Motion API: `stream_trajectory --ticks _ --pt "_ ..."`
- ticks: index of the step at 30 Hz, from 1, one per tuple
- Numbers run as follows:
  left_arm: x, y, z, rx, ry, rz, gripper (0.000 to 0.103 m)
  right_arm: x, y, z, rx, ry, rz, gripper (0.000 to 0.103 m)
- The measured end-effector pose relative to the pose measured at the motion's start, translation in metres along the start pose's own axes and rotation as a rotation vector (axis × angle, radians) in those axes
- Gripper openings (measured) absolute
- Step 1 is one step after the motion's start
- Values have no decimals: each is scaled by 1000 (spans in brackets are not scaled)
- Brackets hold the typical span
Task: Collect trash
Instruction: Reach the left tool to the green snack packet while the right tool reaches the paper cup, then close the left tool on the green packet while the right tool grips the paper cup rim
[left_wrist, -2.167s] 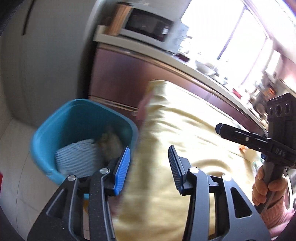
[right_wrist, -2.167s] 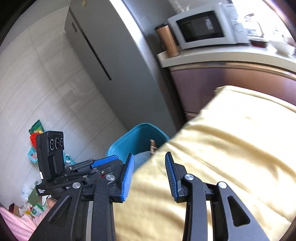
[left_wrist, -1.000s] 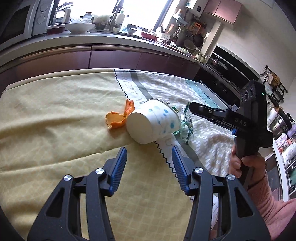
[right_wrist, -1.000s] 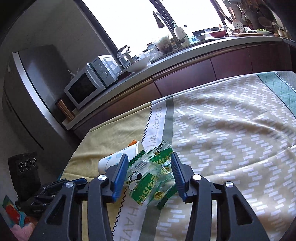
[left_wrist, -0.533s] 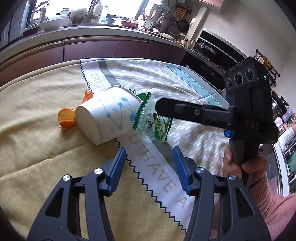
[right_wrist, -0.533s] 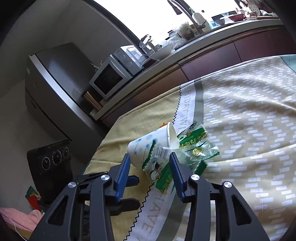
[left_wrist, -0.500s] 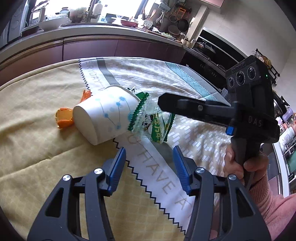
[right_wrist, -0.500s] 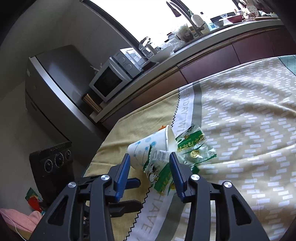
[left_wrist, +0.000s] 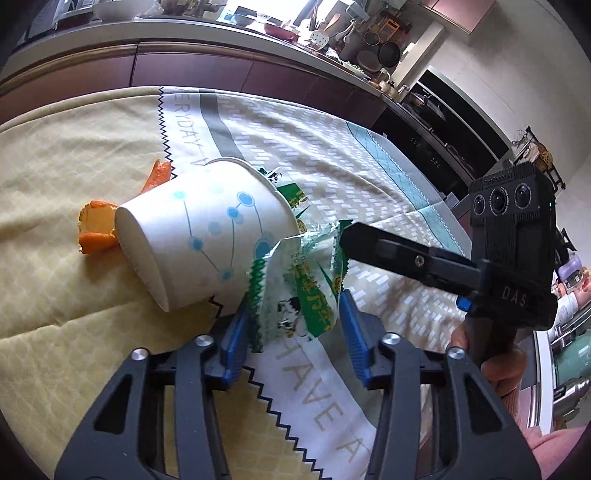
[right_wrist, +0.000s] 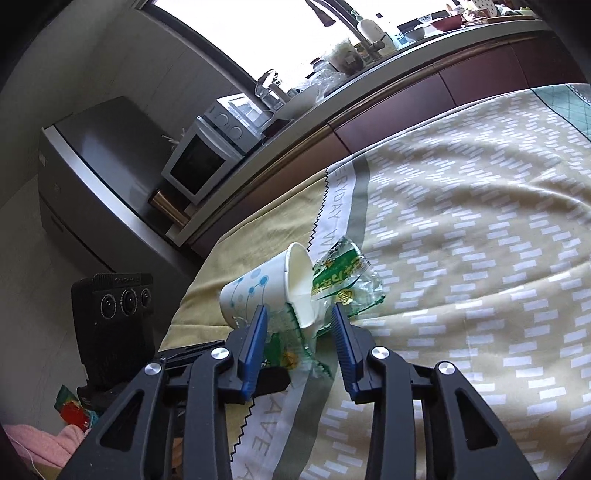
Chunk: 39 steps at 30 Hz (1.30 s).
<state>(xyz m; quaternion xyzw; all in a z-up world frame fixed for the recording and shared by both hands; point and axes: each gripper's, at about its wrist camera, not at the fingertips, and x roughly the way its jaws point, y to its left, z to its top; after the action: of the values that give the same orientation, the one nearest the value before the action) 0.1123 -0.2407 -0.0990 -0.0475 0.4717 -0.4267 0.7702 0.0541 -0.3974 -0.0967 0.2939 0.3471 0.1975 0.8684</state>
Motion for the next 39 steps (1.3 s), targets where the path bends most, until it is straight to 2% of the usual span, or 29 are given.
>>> stream_trajectory --ticks 1,2,7,11,20,21,22,29,34,39 --pt "0 2 0 -11 2 -17 25 1 3 -1 -7 10 7 29" --pt "0 3 -1 -19 0 -16 21 2 5 -2 -14 15 7 28" --pt "-11 10 -9 -23 -11 -23 16 0 10 0 -27 6 17 28" --pt "-30 13 -19 2 -24 -20 16 5 12 12 -27 -12 26 28" --pt "-86 36 -42 -6 -88 34 16 43 18 23 -34 66 59 29" --pt "-92 41 -44 -13 -96 45 16 44 20 22 -38 70 67 27" --pt "-98 45 -47 -21 -102 54 16 45 22 21 -39 73 75 19" --pt "-134 68 -62 -72 -151 100 16 45 47 17 -83 65 122 5" --pt "-157 82 -72 -89 -189 142 16 42 81 11 -188 50 95 3" --pt "-182 94 -82 -113 -229 171 16 42 112 4 -254 51 109 3"
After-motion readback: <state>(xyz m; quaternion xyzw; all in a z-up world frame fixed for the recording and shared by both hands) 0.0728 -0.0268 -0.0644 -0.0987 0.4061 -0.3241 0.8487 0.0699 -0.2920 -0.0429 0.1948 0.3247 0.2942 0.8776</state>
